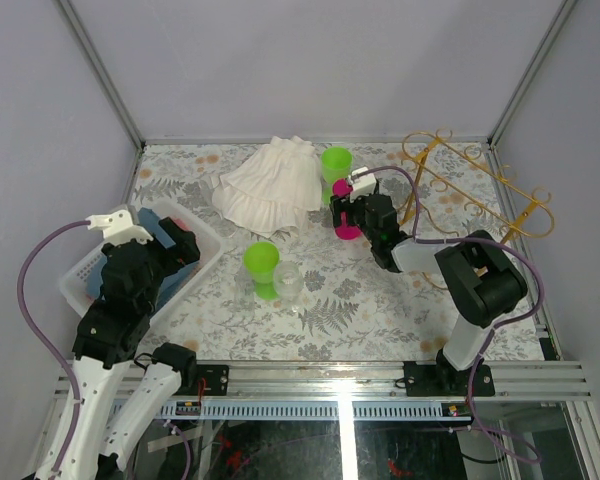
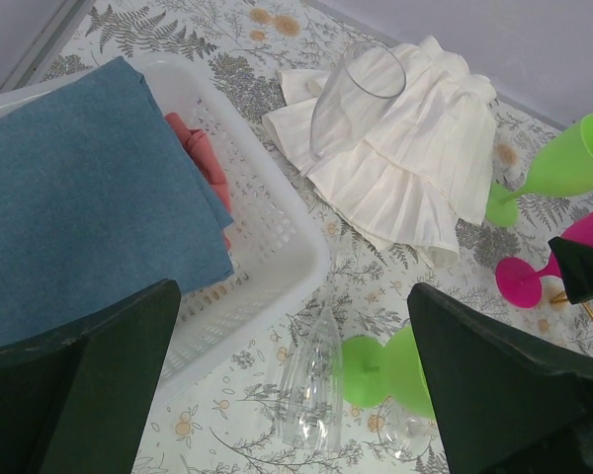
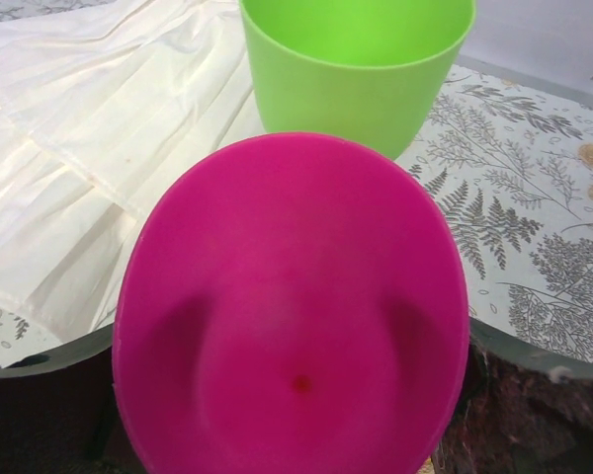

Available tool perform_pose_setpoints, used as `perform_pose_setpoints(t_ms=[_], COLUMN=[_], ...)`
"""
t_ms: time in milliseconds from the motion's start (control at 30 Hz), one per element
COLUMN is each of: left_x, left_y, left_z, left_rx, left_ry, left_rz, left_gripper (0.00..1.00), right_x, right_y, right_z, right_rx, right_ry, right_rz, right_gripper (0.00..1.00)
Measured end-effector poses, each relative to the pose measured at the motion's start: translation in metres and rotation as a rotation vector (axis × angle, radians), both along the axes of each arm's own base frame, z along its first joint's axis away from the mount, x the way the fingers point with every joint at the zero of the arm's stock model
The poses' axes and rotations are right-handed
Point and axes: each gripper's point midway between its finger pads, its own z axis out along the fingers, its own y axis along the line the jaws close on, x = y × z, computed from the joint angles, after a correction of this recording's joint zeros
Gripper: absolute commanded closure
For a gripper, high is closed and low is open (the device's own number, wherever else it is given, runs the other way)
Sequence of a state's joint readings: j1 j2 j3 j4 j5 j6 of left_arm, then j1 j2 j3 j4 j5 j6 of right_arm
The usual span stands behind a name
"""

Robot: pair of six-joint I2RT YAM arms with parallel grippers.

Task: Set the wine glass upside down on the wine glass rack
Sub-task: Move the wine glass to the center of the board.

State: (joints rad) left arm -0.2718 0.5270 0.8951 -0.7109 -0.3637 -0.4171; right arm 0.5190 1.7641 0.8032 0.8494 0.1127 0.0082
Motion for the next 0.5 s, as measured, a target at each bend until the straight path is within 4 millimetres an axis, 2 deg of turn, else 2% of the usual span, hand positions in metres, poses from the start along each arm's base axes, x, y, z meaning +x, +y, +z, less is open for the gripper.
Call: perform_pose_setpoints(t_ms=[133,267,400,500], left_x=[0.001,0.002,0.005,0.007], left_y=[0.000,-0.001,-0.002,-0.008], left_z=[-0.001,-0.003,0.000,0.009], left_rx=[0.003,0.005,-0.003,-0.017], left_ry=[0.003,0.014,0.017,0.007], left_rz=[-0.002,-0.002,-0.002,-0.029], left_gripper=[0.00,0.00,0.00,0.00], right_x=[-0.006,-0.028,-0.055,-0.074], right_y=[0.004,0.001,0.002,0.002], right_z=[0.002,0.010,0.037,0.056], right_rx=[0.007,0.007,0.028,0.046], right_ry=[0.003,0.001,-0.044,-0.081], right_rz=[0.027,0.044,0.075,0.089], right_gripper=[0.33,0.33,0.35,0.38])
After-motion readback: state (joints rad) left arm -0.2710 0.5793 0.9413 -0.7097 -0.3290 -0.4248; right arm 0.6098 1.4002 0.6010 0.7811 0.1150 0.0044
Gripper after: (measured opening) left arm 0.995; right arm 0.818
